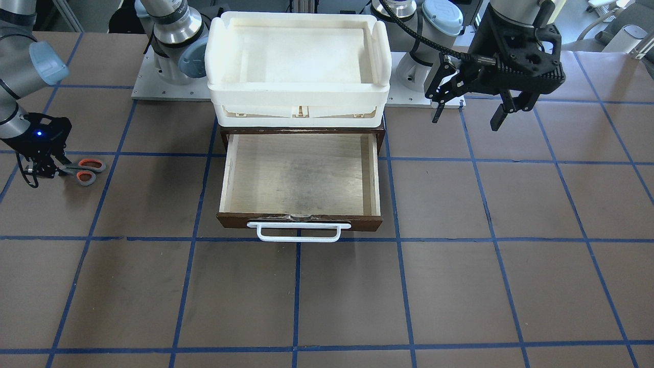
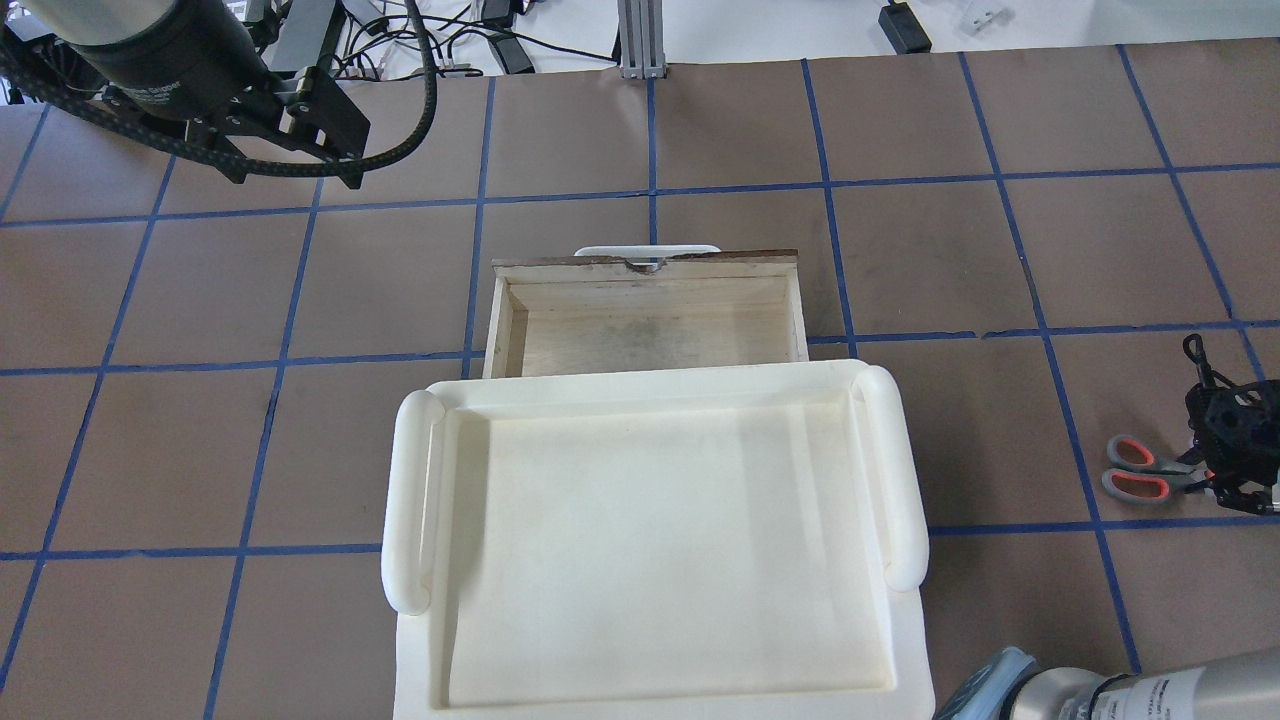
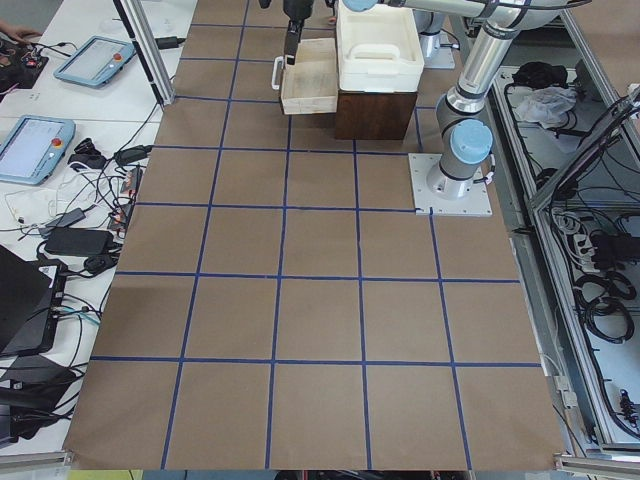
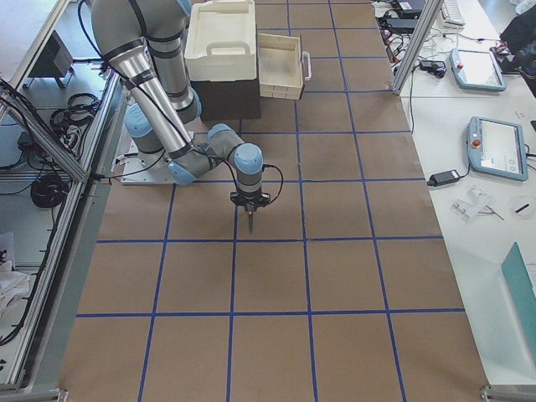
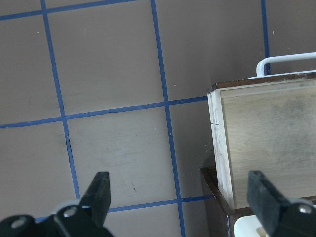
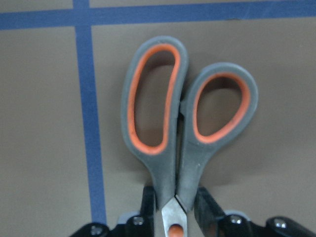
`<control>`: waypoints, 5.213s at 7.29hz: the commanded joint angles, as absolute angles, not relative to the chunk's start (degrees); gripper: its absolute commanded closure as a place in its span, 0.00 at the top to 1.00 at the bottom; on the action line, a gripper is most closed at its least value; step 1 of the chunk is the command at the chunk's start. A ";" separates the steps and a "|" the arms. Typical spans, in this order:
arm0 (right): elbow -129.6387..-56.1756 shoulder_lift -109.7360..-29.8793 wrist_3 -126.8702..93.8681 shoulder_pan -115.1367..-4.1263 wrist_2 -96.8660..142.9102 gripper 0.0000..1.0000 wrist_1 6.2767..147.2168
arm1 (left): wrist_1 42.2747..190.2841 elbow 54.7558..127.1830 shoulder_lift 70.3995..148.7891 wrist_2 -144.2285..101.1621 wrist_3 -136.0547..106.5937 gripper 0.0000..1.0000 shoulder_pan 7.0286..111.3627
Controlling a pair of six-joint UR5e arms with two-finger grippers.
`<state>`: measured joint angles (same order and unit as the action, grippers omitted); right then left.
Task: Put scissors in drawer and close it
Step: 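Lift the scissors with the right gripper and carry them farther away, then swing the held scissors over the open drawer with the right gripper, then lower the scissors into the drawer and open the right gripper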
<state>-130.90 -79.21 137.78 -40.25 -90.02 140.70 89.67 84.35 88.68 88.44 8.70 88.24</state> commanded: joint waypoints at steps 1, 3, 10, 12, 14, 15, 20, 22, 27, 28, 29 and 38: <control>-130.61 -79.71 137.81 -40.25 -90.00 0.12 140.80 | 89.65 84.38 88.68 88.42 8.70 1.00 88.24; -128.42 -82.78 137.72 -40.34 -89.65 0.11 139.06 | 89.65 84.38 88.68 88.42 8.70 1.00 88.24; -92.84 -84.99 126.51 -54.90 -89.56 0.04 101.54 | 89.65 84.38 88.59 88.51 8.70 1.00 88.24; -88.79 -86.30 118.44 -62.71 -88.86 0.03 96.80 | 89.65 84.38 88.59 88.51 8.70 1.00 88.24; -88.51 -86.92 113.22 -72.81 -89.65 0.03 96.85 | 89.65 84.38 88.59 88.51 8.79 1.00 88.24; -88.51 -86.92 107.72 -76.95 -89.13 0.03 96.51 | 89.65 84.38 88.59 88.51 8.70 1.00 88.24; -89.03 -83.25 81.87 -98.39 -89.82 0.03 99.82 | 89.65 84.38 88.59 88.51 8.79 1.00 88.24; -88.69 -78.25 73.35 -105.79 -92.79 0.03 106.76 | 89.65 84.46 88.59 88.51 8.79 1.00 88.24; -88.51 -70.76 65.03 -114.87 -94.05 0.00 114.87 | 89.65 84.46 88.59 88.51 8.70 1.00 88.24; -88.59 -70.93 64.95 -115.13 -94.04 0.00 113.39 | 89.65 84.46 88.59 88.51 8.70 1.00 88.24; -88.59 -70.93 65.13 -115.22 -93.96 0.00 112.94 | 89.74 84.46 88.59 88.51 8.79 1.00 88.24; -89.21 -71.63 64.86 -117.60 -93.87 0.00 105.91 | 89.65 85.61 87.72 88.42 8.79 1.00 88.15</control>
